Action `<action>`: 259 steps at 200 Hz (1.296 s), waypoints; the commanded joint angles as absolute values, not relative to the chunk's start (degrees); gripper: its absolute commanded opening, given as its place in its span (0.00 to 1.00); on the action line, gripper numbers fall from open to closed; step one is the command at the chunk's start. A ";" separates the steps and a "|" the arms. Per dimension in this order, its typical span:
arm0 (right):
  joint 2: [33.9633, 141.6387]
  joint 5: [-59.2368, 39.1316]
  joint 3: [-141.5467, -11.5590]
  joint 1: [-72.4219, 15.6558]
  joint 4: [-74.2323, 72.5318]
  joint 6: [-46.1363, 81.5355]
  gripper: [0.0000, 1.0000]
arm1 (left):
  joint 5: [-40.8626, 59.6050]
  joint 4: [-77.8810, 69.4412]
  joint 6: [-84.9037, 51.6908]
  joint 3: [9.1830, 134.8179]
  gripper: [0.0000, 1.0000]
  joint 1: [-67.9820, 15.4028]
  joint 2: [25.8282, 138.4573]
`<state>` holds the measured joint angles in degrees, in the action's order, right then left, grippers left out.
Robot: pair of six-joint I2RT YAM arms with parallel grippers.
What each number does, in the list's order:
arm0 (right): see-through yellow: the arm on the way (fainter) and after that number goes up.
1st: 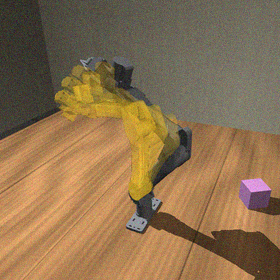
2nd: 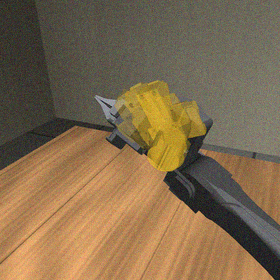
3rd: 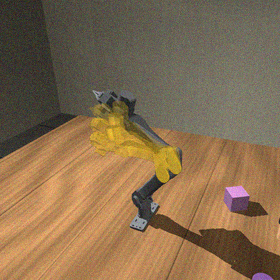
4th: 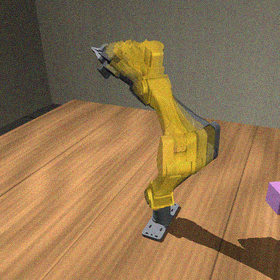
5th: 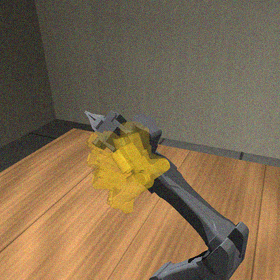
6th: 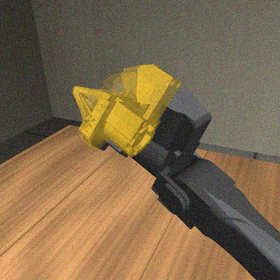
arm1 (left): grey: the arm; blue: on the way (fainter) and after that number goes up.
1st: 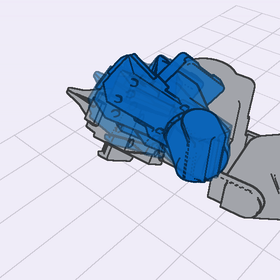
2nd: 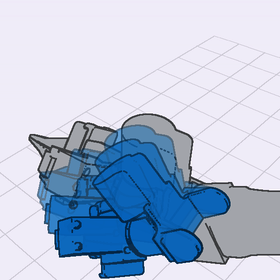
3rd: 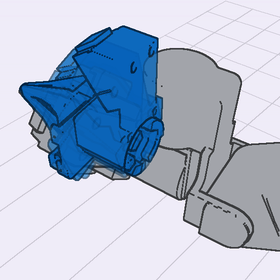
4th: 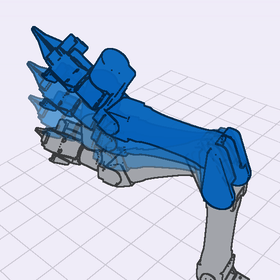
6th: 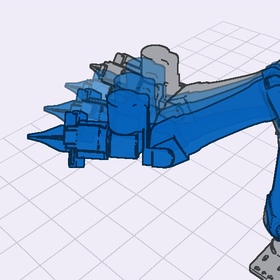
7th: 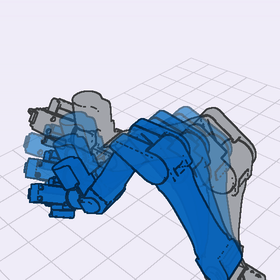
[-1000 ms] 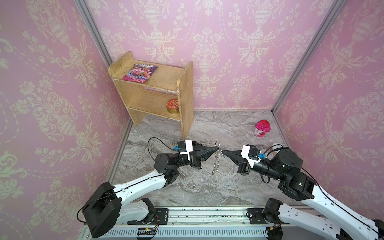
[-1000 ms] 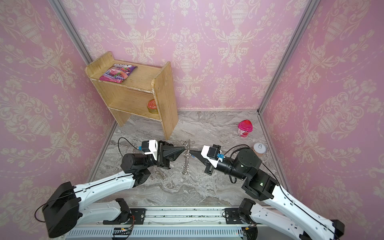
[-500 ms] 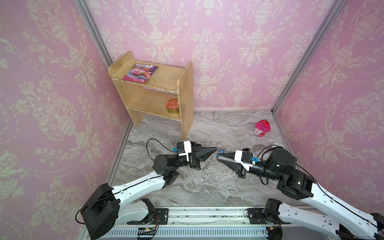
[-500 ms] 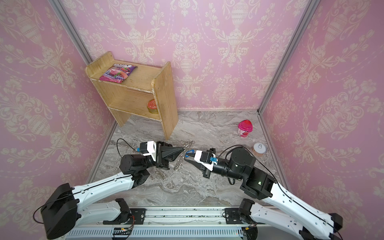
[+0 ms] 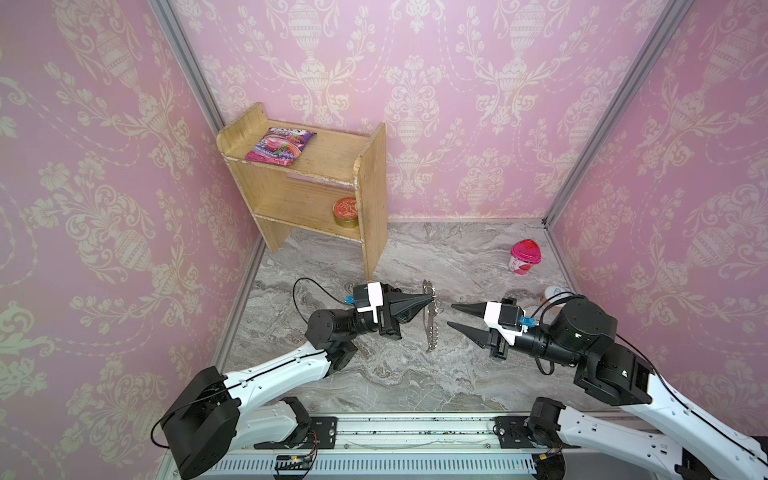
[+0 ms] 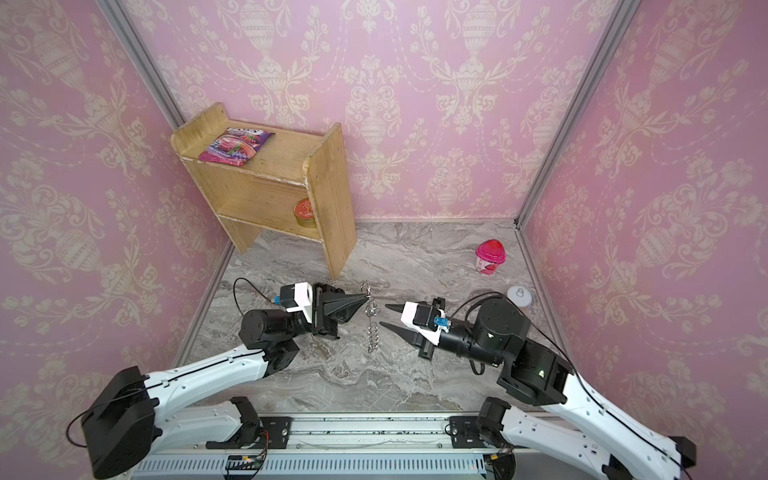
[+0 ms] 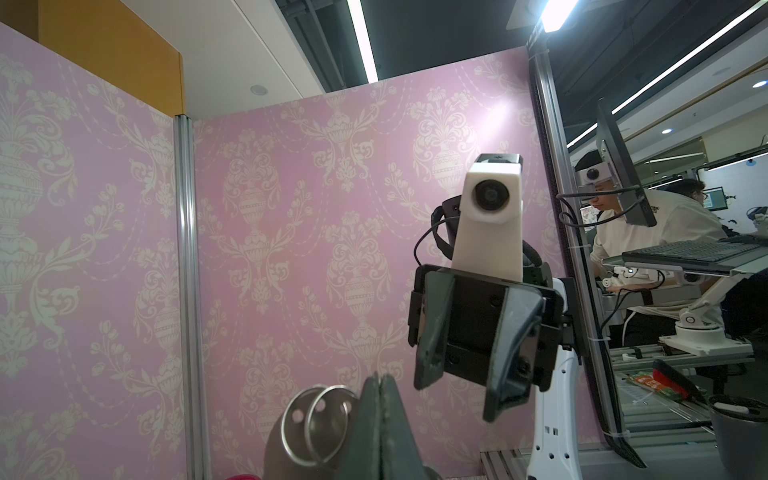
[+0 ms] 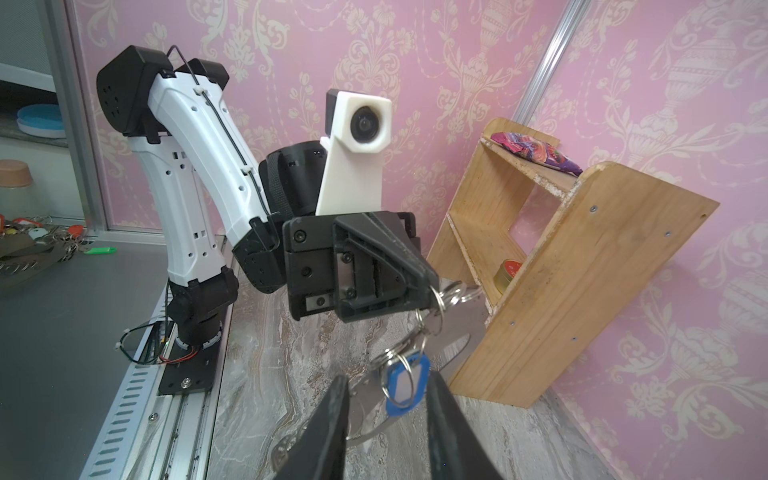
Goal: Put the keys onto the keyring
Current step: 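Close the right gripper on the plate's ring near the blue-tagged key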
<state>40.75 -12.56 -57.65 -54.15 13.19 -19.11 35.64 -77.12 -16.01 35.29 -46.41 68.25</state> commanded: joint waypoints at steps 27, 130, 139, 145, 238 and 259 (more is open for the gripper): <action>42.98 -12.30 -62.14 -50.74 12.68 -15.10 0.19 | 38.36 -79.72 -17.16 35.57 0.00 -46.85 67.94; 47.29 -23.07 -63.21 -44.73 14.33 -11.07 0.18 | 38.93 -79.65 -17.48 35.32 0.00 -46.86 66.90; 47.35 -23.76 -63.20 -44.73 14.39 -11.16 0.19 | 38.84 -79.67 -17.44 35.33 0.00 -46.90 67.01; 47.37 -24.07 -63.34 -44.73 14.42 -11.16 0.20 | 38.85 -79.70 -17.39 35.33 0.00 -46.88 66.97; 48.48 -26.76 -63.72 -44.71 15.21 -11.41 0.21 | 38.76 -79.70 -17.47 35.28 0.00 -46.86 66.80; 48.53 -27.29 -63.71 -44.68 14.86 -11.33 0.21 | 38.85 -79.69 -17.49 35.27 0.00 -46.85 66.87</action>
